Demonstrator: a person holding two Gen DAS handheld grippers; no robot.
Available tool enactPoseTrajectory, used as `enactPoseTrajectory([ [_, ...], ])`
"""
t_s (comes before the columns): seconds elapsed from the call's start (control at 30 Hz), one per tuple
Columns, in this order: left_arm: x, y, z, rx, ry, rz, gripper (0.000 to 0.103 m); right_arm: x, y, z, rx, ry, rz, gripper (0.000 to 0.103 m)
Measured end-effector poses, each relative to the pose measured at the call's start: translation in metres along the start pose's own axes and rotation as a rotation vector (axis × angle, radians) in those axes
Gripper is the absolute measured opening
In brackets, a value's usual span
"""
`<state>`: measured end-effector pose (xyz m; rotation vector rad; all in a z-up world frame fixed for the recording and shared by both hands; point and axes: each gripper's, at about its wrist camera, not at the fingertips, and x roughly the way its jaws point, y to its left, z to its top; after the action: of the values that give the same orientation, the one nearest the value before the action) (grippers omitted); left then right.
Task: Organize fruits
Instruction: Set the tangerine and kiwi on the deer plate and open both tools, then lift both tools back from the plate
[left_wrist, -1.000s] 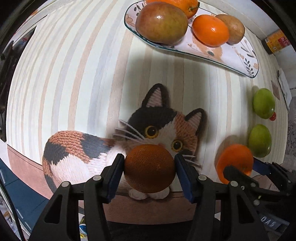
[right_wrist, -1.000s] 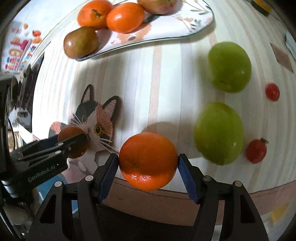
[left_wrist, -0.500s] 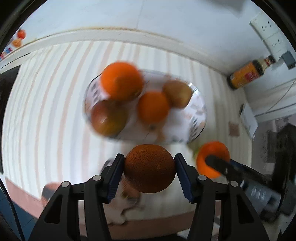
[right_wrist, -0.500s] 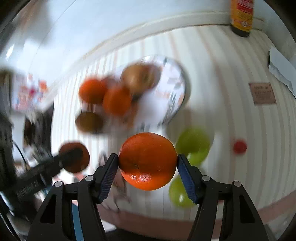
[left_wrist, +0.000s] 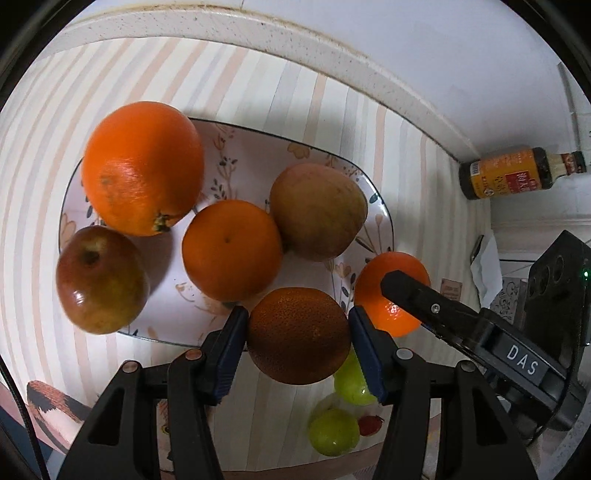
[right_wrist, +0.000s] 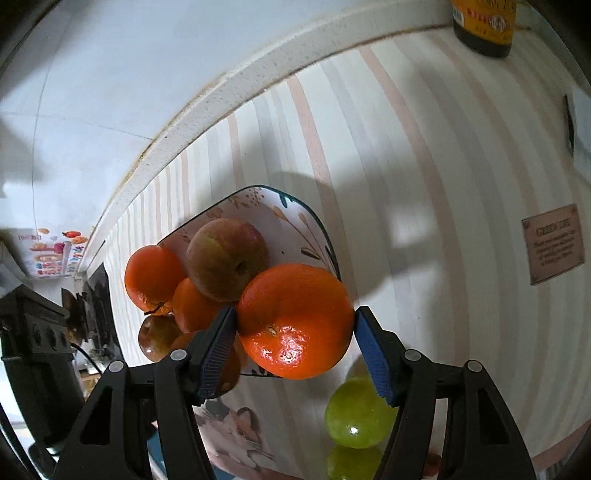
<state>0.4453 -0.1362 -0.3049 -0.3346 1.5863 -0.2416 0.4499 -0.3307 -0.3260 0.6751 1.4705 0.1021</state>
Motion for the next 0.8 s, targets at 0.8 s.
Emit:
enactPoseTrajectory([
  [0.8, -0.067, 0.03, -0.038, 0.12, -0.236, 0.375, 0.087, -0.05, 0.053, -0.065, -0.292, -0.167, -0.346, 0.095],
])
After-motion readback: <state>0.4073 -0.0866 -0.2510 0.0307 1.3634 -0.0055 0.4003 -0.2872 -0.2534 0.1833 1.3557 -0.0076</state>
